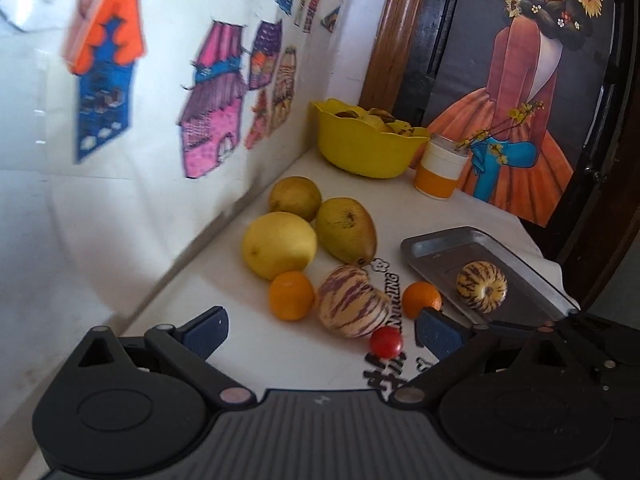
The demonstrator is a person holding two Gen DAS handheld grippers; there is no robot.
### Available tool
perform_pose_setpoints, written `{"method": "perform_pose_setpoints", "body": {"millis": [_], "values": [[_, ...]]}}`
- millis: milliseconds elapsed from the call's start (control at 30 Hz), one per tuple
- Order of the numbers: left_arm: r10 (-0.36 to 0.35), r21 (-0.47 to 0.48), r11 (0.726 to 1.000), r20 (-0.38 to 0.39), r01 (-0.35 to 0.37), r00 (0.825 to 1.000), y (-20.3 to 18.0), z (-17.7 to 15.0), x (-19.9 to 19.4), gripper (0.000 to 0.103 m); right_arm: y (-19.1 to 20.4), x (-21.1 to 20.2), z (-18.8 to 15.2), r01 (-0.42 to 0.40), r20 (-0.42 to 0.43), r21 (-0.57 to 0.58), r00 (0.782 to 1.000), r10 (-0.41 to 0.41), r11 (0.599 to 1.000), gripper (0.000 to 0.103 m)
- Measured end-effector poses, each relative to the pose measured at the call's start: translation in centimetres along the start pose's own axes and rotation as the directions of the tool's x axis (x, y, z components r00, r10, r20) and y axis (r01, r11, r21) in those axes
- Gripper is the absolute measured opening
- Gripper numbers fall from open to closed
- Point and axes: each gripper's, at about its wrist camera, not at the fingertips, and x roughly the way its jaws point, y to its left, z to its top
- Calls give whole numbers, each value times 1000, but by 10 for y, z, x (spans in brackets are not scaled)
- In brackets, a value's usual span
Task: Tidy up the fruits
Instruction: 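Grasp the second striped pepino with the left tool while the right tool grasps the red cherry tomato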
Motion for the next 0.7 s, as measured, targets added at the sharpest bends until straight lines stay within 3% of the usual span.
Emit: {"method": "perform_pose_setpoints", "body": {"millis": [300,467,700], "values": [[-77,-61,995,-72,72,994,-1,3,31,79,-5,23,1,-42,-27,7,999,42,999,55],[-100,-113,990,-107,88,989,4,4,41,71,-10,31,2,-69,-38,44,997,70,997,50],[-125,-180,978,-110,104,986,9,7,47,68,-13,37,1,-82,-41,75,996,85,994,40]]}}
